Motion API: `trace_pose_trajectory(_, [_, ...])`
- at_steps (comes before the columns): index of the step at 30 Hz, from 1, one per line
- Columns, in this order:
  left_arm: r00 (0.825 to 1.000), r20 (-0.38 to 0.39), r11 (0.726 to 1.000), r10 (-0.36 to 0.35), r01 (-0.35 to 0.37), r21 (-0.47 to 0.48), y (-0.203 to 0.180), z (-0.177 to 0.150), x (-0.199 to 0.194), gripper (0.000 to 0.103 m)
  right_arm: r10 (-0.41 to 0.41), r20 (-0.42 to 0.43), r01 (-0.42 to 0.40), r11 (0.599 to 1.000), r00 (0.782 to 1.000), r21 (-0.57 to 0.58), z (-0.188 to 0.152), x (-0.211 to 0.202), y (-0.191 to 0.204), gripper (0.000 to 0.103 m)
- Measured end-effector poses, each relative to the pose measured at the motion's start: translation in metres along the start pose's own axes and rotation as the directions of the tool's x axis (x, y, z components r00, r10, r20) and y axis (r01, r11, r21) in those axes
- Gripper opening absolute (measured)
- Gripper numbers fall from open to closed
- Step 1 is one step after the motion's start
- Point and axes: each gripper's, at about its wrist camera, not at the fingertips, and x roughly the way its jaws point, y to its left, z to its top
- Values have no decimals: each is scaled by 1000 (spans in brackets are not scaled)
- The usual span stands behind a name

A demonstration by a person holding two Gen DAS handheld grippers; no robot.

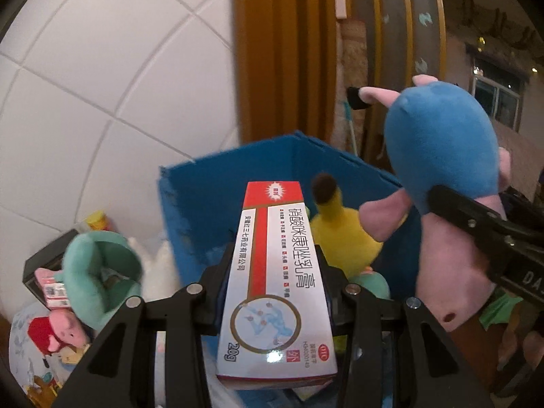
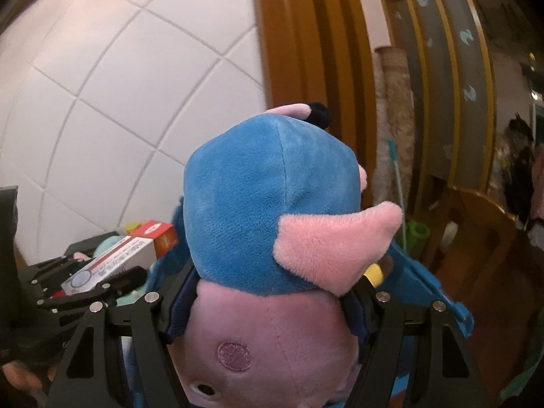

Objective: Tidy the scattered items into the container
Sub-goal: 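Carry the ointment box with the left tool while the right tool carries the blue-pink plush to the crate, then open both tools over the crate to drop the box and plush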

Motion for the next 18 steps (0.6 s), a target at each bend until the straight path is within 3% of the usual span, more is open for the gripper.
trace_pose_trajectory(9, [988, -155, 999, -18, 22, 27, -32, -24, 49, 40, -10, -104, 15, 999, 995, 43, -33, 40, -32, 73])
trace_pose_trajectory(16, [982, -187, 1000, -4, 9, 23, -28, -32, 50, 40, -1, -177, 10, 999, 984, 46, -56, 60, -31, 74])
trace_pose_trajectory(17, [981, -194, 1000, -5, 10, 22, -28, -34, 50, 42, 0, -177, 9, 999, 984, 48, -58, 58, -29, 78])
trace_pose_trajectory(18, [980, -199, 1000, -6, 11, 21, -27, -35, 51, 50, 1, -176, 8, 999, 984, 51, -60, 57, -28, 79])
